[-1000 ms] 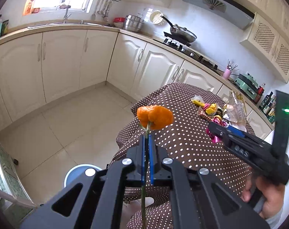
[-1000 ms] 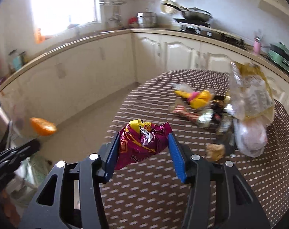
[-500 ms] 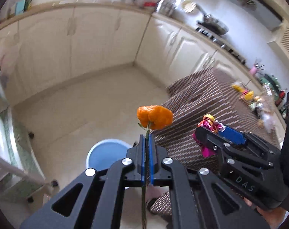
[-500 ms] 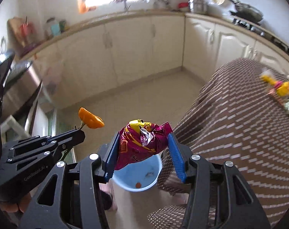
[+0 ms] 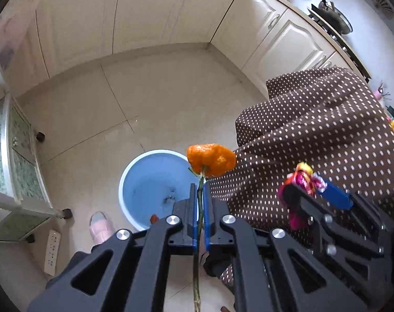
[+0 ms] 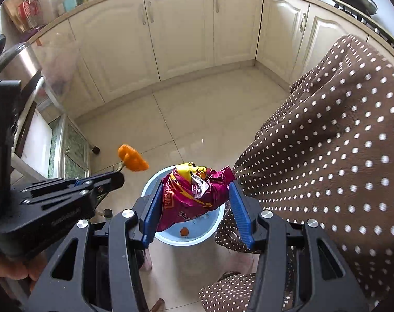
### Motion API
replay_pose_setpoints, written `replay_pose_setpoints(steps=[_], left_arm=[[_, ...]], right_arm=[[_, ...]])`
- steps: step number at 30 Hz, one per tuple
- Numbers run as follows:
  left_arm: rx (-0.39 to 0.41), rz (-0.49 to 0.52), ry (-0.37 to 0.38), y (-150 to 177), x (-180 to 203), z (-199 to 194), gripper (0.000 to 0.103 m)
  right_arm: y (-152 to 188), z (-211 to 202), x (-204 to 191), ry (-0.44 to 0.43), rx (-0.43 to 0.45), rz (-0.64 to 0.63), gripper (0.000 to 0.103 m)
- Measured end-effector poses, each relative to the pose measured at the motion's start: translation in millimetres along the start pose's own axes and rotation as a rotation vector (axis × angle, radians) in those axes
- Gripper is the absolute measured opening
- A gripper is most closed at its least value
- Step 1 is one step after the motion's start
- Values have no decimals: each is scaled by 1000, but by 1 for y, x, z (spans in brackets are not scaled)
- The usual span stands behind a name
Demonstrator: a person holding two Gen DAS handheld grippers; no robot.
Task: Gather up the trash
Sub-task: 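Open both tools over the blue bucket to drop flower and pink bag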
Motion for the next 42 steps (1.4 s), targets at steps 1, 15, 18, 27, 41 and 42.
replay_pose_setpoints(steps=[1, 15, 18, 27, 41, 42], left_arm=[[6, -2, -1, -3, -2, 3, 4], [29, -32, 4, -10, -14, -1, 29], [37, -37, 5, -3, -18, -12, 30], [81, -48, -18, 6, -30, -37, 31], [122, -47, -7, -1, -29, -60, 31], [125, -42, -6, -1, -28, -62, 31]], right_arm=[[-1, 3, 2, -4, -4, 5, 48], [-5, 21, -6, -17, -26, 5, 48], [-7, 20, -10, -23, -26, -1, 48], [-14, 24, -22, -42, -28, -26, 48], [-38, 8, -24, -32, 65, -22, 53], [-38, 6, -23, -27, 70, -22, 55]])
Point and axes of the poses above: each gripper's, at about its wrist camera, not at the fingertips, and z roughly the way its jaws point, x to its right, y to its underside, the point moved 1 cm from there along z, roughly the way its jaws point, and after that the axes turned 7 degrees about -x, right-handed, at the moved point
